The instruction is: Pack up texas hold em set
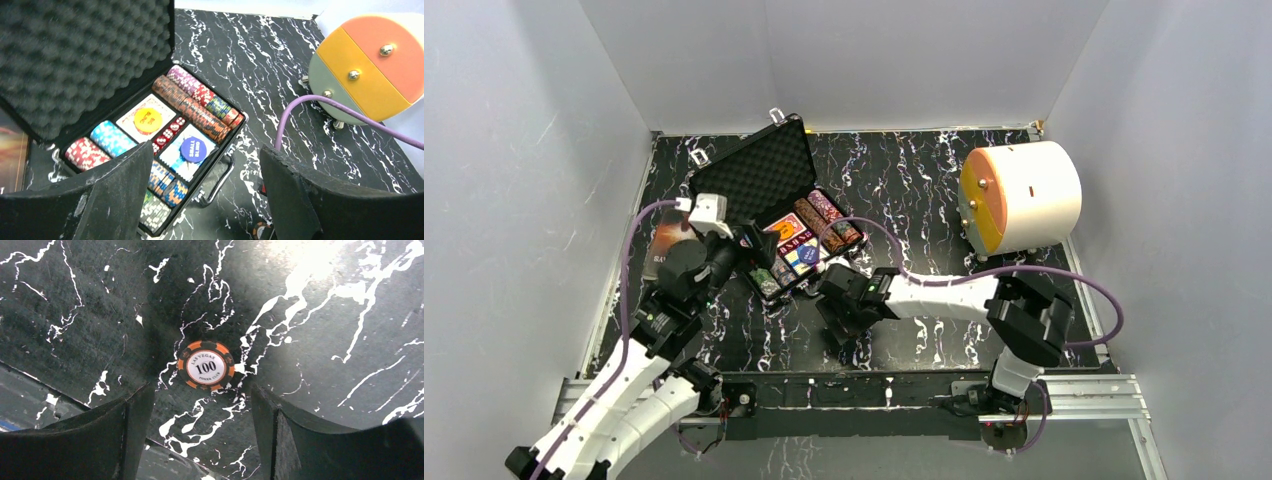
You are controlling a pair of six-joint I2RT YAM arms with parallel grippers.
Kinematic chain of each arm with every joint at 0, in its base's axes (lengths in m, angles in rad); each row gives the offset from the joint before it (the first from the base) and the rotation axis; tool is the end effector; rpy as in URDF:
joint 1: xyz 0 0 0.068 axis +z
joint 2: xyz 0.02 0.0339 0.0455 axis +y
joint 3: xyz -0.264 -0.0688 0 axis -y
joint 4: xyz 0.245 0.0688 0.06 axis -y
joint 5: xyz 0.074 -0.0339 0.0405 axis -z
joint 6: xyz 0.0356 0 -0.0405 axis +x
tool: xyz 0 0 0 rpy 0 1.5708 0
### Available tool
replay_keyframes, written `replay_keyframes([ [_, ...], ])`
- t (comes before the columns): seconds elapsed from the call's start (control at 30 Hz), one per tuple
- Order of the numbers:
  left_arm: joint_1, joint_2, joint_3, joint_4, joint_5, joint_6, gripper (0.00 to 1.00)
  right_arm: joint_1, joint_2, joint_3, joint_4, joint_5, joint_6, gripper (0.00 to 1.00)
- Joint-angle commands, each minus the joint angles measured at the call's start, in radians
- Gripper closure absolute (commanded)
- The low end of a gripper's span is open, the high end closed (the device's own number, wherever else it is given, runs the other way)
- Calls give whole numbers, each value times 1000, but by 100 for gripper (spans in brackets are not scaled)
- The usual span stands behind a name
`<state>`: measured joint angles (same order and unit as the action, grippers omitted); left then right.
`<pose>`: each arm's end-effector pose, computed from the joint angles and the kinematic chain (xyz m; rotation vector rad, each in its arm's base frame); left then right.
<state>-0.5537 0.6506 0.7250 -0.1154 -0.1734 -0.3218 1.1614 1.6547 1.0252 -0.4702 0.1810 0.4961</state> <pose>0.1383 -0.0783 0.3470 0.0536 1.6368 -0.5355 0.1352 0.2956 0.1837 -0.8187 2.5481 0.3093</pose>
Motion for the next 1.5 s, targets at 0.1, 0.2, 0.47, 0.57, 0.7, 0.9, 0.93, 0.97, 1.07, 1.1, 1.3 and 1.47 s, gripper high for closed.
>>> replay_keyframes([
  [0.1,-2,-92,-70,-50,-76,-98,22,36,117,124,-100,126,2,28],
  [0.2,-2,-92,-77,-52,-77,-106,22,37,132,132,-110,185,22,32],
  [0.47,-2,-60,-83,-35,-63,-111,22,23,135,96,-61,139,29,39],
  [0.57,-2,-54,-86,-27,-57,-115,22,-5,136,66,-36,47,44,46],
  [0.7,-1,-49,-85,-27,-53,-117,22,-27,117,37,-29,14,60,46],
  [0.9,-1,-37,-89,-22,-43,-131,22,-40,108,38,-48,-43,37,41],
  [0.93,0,-34,-89,-20,-40,-133,22,-42,112,44,-57,-55,31,41],
  [0.97,-1,-33,-89,-18,-37,-136,22,-42,115,52,-71,-58,26,42],
  [1.07,-1,-29,-93,-12,-36,-141,22,-42,129,66,-105,-25,12,42],
  [1.1,-2,-28,-95,-9,-35,-143,22,-43,135,65,-110,-8,7,43],
  [1.3,0,-19,-95,-4,-31,-146,22,-39,194,81,-137,10,-22,45],
  [1.47,-1,-17,-96,-6,-34,-146,22,-21,231,77,-132,4,-20,41],
])
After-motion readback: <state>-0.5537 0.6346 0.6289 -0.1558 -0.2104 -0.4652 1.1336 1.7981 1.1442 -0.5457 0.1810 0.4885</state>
